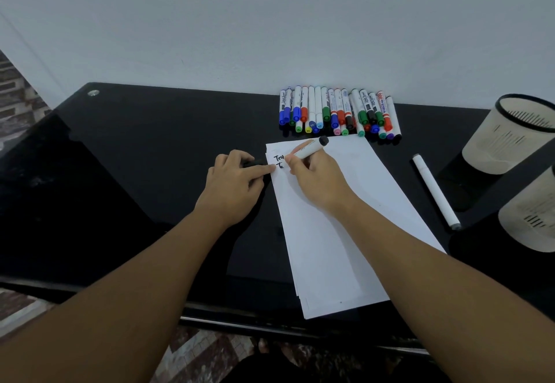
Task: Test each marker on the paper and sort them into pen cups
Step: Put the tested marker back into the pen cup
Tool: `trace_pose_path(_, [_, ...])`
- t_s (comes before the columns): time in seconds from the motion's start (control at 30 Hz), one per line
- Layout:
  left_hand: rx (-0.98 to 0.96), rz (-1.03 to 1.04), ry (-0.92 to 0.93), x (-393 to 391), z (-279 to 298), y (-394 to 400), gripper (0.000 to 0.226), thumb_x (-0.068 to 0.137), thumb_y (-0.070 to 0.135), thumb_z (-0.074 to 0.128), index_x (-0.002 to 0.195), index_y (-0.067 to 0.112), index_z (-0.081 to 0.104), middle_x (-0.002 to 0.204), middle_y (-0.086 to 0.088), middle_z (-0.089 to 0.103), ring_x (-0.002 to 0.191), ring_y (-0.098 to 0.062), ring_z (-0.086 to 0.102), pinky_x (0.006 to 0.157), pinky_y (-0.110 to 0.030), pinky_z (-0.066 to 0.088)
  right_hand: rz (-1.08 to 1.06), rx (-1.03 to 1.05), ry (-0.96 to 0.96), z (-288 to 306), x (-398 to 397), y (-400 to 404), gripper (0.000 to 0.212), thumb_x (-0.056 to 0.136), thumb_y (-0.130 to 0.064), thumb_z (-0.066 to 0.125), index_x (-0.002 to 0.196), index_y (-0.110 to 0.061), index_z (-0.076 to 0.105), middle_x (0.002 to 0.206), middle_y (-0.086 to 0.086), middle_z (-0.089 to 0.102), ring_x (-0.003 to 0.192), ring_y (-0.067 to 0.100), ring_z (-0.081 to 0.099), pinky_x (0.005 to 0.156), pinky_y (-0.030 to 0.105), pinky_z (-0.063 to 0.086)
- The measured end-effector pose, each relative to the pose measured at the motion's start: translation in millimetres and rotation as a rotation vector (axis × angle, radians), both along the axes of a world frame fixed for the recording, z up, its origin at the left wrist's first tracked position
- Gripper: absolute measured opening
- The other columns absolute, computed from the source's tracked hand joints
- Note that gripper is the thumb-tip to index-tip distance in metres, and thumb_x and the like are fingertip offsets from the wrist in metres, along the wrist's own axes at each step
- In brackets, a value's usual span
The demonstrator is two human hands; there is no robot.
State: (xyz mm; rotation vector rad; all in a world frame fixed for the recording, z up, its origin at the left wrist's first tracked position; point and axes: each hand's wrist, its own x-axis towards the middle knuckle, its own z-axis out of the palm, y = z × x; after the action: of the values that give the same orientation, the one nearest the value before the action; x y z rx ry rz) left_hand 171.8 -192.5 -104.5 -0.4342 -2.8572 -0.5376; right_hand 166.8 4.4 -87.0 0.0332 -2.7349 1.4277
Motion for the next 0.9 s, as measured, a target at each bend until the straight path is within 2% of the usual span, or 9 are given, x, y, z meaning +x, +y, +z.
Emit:
trace_pose_path(0.1, [-0.002,0.002,-0.006,-0.5,1.6,0.0,0.036,0.104,0.036,0.046,0.134,0.049,0.060,0.133,0.007,0.046,0.118,-0.019,0.037,0.098,-0.037,0.033,-0.031,-0.047,0.012,0.4,-0.6,-0.1,0.022,0.106,-0.039,0.053,0.107,-0.021,0.065,0.098,-0.003,0.071,0.097,0.014,0.066,0.095,0.043,0.055])
trace_pose_path(0.27, [0.014,-0.002,0.013,-1.0,-0.3,0.3,0.035,0.104,0.035,0.048,0.133,0.049,0.062,0.132,0.006,0.048,0.116,-0.020,0.039,0.098,-0.039,0.037,-0.045,0.013,-0.009,-1.1,-3.5,-0.9,0.027,0.105,-0.042,0.052,0.110,-0.018,0.065,0.098,-0.001,0.071,0.096,0.015,0.067,0.093,0.044,0.056])
trace_pose_path(0.4, [0.005,0.003,0.016,-2.2,-1.2,-1.2,0.035,0.104,0.035,0.047,0.133,0.049,0.061,0.132,0.007,0.047,0.115,-0.018,0.038,0.096,-0.036,0.034,-0.038,0.017,-0.012,-0.1,-3.1,-1.6,0.028,0.105,-0.042,0.052,0.113,-0.019,0.066,0.102,-0.002,0.072,0.099,0.016,0.068,0.094,0.045,0.056])
trace_pose_path(0.6, [0.002,0.000,0.008,-1.7,-0.3,-0.1,0.036,0.104,0.035,0.047,0.134,0.049,0.061,0.133,0.006,0.047,0.116,-0.019,0.038,0.098,-0.036,0.034,-0.046,-0.014,0.010,-0.6,-1.3,1.2,0.025,0.105,-0.039,0.053,0.107,-0.017,0.064,0.096,0.001,0.071,0.094,0.016,0.067,0.091,0.045,0.056])
trace_pose_path(0.9, [-0.003,0.002,0.016,-1.7,-0.8,-1.2,0.036,0.104,0.034,0.047,0.133,0.049,0.061,0.133,0.006,0.048,0.117,-0.020,0.038,0.095,-0.035,0.033,-0.048,0.022,-0.008,1.8,-1.3,-0.3,0.029,0.105,-0.042,0.052,0.112,-0.017,0.066,0.100,0.000,0.071,0.097,0.015,0.067,0.092,0.043,0.056])
